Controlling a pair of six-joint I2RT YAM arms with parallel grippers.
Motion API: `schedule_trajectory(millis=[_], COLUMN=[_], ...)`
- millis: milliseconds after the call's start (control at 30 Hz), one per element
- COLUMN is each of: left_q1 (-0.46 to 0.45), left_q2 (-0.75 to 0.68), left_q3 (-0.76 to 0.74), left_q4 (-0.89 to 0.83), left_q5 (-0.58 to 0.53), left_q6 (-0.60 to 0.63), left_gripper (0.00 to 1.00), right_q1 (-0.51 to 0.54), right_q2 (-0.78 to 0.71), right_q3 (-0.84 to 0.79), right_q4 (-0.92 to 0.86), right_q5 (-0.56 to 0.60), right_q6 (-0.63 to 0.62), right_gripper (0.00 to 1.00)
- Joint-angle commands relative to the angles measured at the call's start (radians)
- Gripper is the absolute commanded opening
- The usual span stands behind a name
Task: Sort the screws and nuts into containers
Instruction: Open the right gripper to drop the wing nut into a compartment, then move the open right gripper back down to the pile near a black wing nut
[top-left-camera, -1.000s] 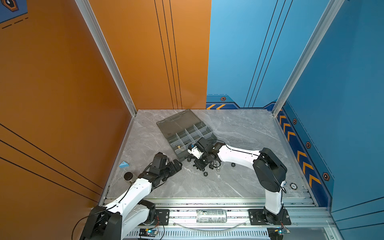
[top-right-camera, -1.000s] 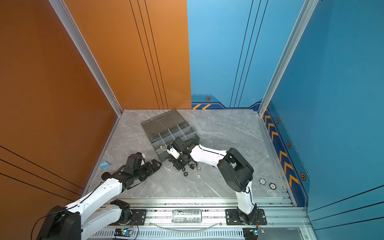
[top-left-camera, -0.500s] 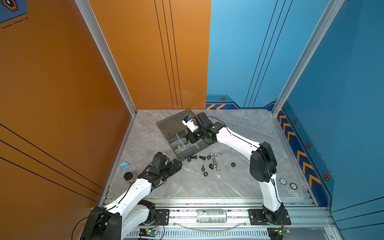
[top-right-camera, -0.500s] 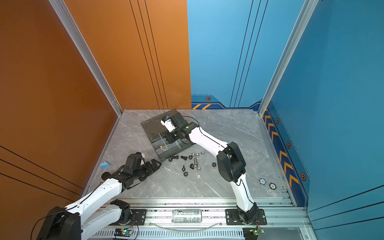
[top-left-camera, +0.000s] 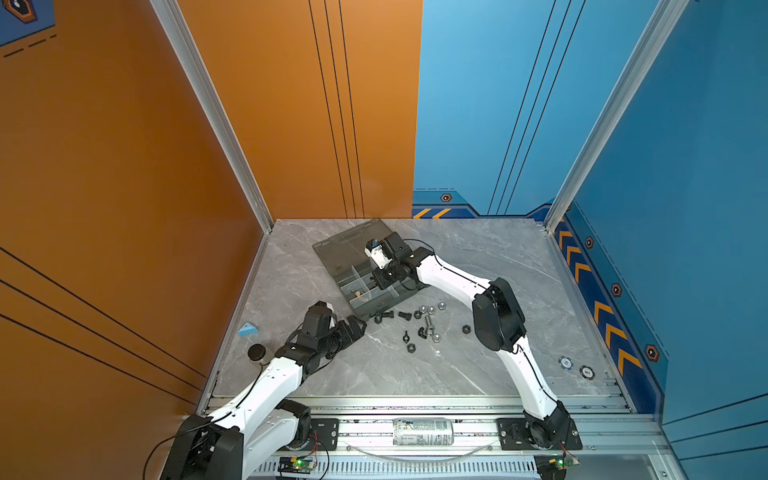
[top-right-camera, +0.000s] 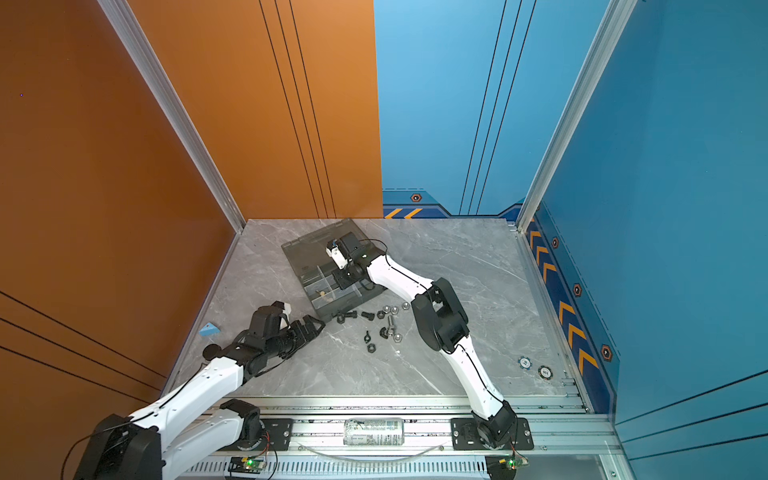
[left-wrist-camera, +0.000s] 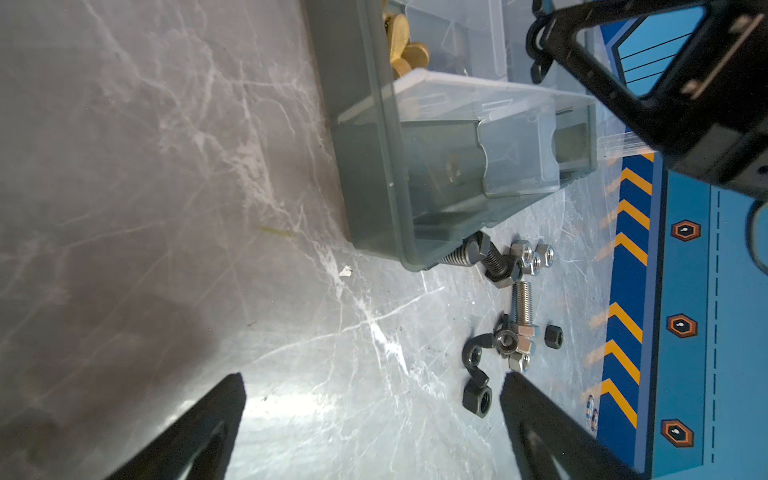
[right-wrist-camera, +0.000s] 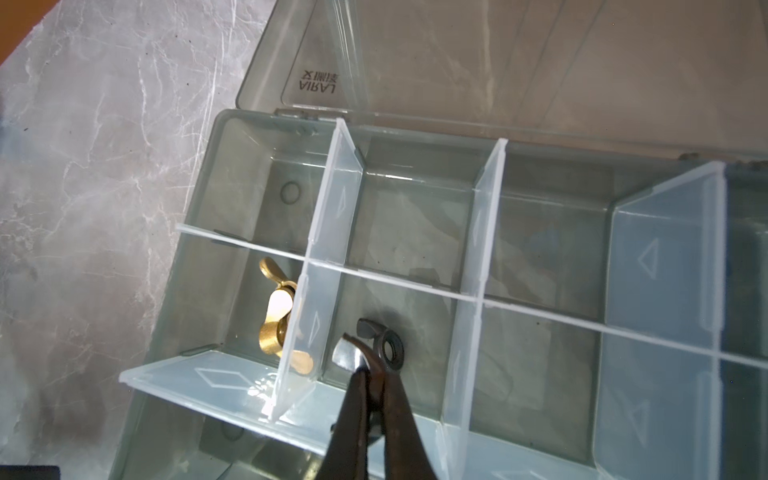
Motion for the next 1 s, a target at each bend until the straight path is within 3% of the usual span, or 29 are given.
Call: schedule_trajectory(millis=[0,67,333,567,967], left_q1=[0.007,0.008,0.008,0.009,0.011], left_q2=[0.006,0.012,0.041,0.048,0.04], left_q3=[-0.019,-0.02,-0.009,-0.006,-0.011], left_q4=[0.046,0.058,0.09,0.097,0.1], left_q5=[0.041,0.048,0.073,0.08,0.085], left_q6=[-0.012,-0.016,-0.026,-0.027,-0.033], left_gripper=[0.98,0.98,0.98,0.98,0.98], right_q1=[-0.007,-0.007,-0.01,-0.015,0.049], right_q2=[0.007,0.007,0.003,-0.029,-0.382], right_q3=[0.032,0.032,0.034,0.018,-0.385], right_q4=[-0.033,-0.04,-0.063,-0.089,-0.131], right_q5=[0.033,0.035,0.047,0.043,0.091], right_q6=[-0.002,-0.004,-0.022,-0.048,0.016], right_gripper=[0.0,0.01,0.26,0.3,0.44])
